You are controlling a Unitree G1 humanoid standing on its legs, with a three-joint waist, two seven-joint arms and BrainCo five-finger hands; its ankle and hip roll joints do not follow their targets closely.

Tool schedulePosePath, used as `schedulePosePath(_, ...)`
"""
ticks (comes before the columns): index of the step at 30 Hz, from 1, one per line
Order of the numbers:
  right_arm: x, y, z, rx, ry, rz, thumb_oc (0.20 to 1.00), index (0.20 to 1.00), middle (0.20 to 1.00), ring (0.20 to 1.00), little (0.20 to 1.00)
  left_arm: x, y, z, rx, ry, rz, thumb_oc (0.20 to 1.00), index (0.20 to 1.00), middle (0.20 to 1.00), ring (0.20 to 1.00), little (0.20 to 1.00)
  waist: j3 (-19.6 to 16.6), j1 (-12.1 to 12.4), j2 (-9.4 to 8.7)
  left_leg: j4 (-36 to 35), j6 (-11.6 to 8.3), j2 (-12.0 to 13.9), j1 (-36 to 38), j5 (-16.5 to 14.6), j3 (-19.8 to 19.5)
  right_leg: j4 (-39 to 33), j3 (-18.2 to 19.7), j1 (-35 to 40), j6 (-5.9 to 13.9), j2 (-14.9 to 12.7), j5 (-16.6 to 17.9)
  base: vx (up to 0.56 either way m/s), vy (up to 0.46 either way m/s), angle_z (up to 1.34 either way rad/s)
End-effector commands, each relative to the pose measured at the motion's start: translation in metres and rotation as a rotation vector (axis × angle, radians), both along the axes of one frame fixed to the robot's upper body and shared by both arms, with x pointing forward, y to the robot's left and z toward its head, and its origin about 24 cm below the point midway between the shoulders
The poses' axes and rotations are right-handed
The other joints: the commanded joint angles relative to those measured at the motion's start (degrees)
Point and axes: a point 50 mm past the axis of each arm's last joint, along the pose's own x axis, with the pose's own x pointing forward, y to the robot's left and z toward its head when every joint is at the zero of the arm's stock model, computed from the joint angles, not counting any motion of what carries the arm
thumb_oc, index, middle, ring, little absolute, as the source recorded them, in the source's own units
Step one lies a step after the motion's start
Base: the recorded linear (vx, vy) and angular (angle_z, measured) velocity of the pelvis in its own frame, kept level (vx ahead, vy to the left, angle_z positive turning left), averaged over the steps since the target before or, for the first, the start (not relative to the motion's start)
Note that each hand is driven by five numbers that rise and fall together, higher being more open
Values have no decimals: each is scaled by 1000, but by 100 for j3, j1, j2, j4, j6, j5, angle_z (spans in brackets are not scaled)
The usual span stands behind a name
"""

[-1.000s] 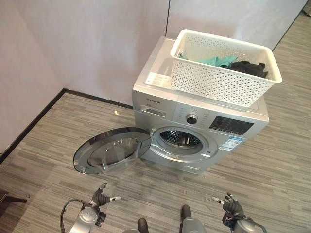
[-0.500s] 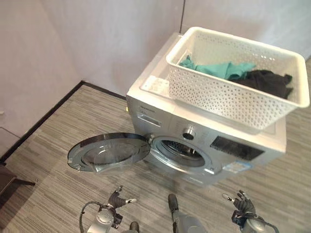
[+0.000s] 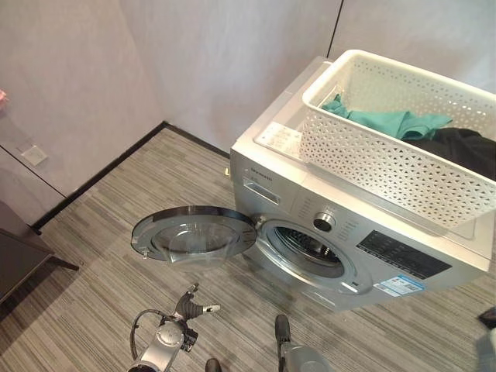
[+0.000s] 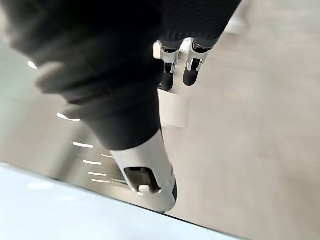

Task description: Grab the laundry basket,head to the washer,open it,put in the laundry and shut it.

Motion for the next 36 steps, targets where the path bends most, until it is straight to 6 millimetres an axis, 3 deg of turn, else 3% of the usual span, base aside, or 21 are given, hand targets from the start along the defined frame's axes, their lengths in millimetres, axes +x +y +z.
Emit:
schedulePosePath(1,5,-4,69,-289,-130,-42,1000,1000,1000,1000,1000,17,11,8,86,-49,-30,1000,1000,1000,1000,1000,-266,65,-287,64,173,165,-68,-228,-85,472,100,123,635,-580,-611,-5,33,1)
schedulePosePath(2,9,-2,83,-332,-159,-30,1000,1000,1000,1000,1000,18,11,8,89,-52,-35,1000,1000,1000,1000,1000,-272,71,-303,62,179,157,-55,-237,-81,477,104,124,645,-585,-604,-10,40,1)
schedulePosePath(3,15,5,112,-430,-199,10,1000,1000,1000,1000,1000,18,11,7,108,-42,-55,1000,1000,1000,1000,1000,-288,86,-355,62,191,142,-35,-261,-75,490,102,123,662,-592,-584,-10,40,1)
schedulePosePath(4,15,4,112,-432,-199,10,1000,1000,1000,1000,1000,18,10,7,106,-43,-56,1000,1000,1000,1000,1000,-282,88,-347,62,194,139,-33,-262,-73,492,105,124,665,-596,-584,-7,36,1)
schedulePosePath(9,45,29,172,-659,-132,192,1000,1000,1000,1000,1000,21,4,6,120,-37,-124,1000,1000,1000,1000,1000,-298,193,-505,62,205,89,-19,-269,-57,524,97,119,682,-628,-547,0,0,0)
schedulePosePath(10,46,29,173,-660,-133,193,1000,1000,1000,1000,1000,21,4,6,119,-38,-122,1000,1000,1000,1000,1000,-296,185,-499,62,206,88,-18,-269,-54,525,100,118,683,-629,-547,0,0,0)
schedulePosePath(11,63,34,180,-680,-46,300,1000,1000,1000,1000,1000,21,-2,5,115,-33,-161,1000,1000,1000,1000,1000,-282,261,-578,62,195,94,-2,-300,-51,541,64,130,691,-630,-556,-47,6,0)
schedulePosePath(12,91,39,179,-635,46,462,1000,1000,1000,1000,1000,21,-10,3,94,-22,-191,1000,1000,1000,1000,1000,-276,298,-677,62,179,80,-40,-250,-36,519,57,88,678,-652,-494,-50,3,-7)
schedulePosePath(15,122,45,174,-591,259,658,1000,1000,1000,1000,1000,22,-16,3,54,-14,-210,1000,1000,1000,1000,1000,-246,342,-787,62,148,102,-63,-209,-30,474,15,105,669,-649,-481,-24,-4,-1)
schedulePosePath(18,141,44,180,-585,422,731,1000,1000,1000,1000,1000,24,-20,5,31,-12,-239,1000,1000,1000,1000,1000,-206,404,-887,62,109,123,-109,-162,-50,418,-34,127,655,-644,-479,-4,-1,1)
schedulePosePath(21,150,48,183,-598,477,757,1000,1000,1000,1000,1000,24,-20,5,23,-10,-240,1000,1000,1000,1000,1000,-191,390,-900,62,93,133,-125,-144,-53,415,-49,124,652,-638,-478,-6,-4,1)
schedulePosePath(24,173,67,182,-692,717,847,1000,1000,1000,1000,1000,24,-14,6,6,-6,-231,1000,1000,1000,1000,1000,-32,479,-1044,62,19,234,-313,-25,-174,513,-156,15,612,-586,-577,-45,-33,8)
schedulePosePath(28,175,75,177,-718,772,896,1000,1000,1000,1000,1000,24,-12,7,-11,-13,-207,1000,1000,1000,1000,1000,59,497,-1087,62,-12,276,-434,24,-276,590,-242,-42,592,-561,-650,-28,-43,16)
schedulePosePath(36,183,66,175,-747,961,840,1000,1000,1000,1000,1000,33,-3,21,-64,-94,-154,1000,1000,1000,1000,1000,249,624,-1078,62,-125,368,-758,175,-460,530,-412,-153,508,-476,-698,8,-47,14)
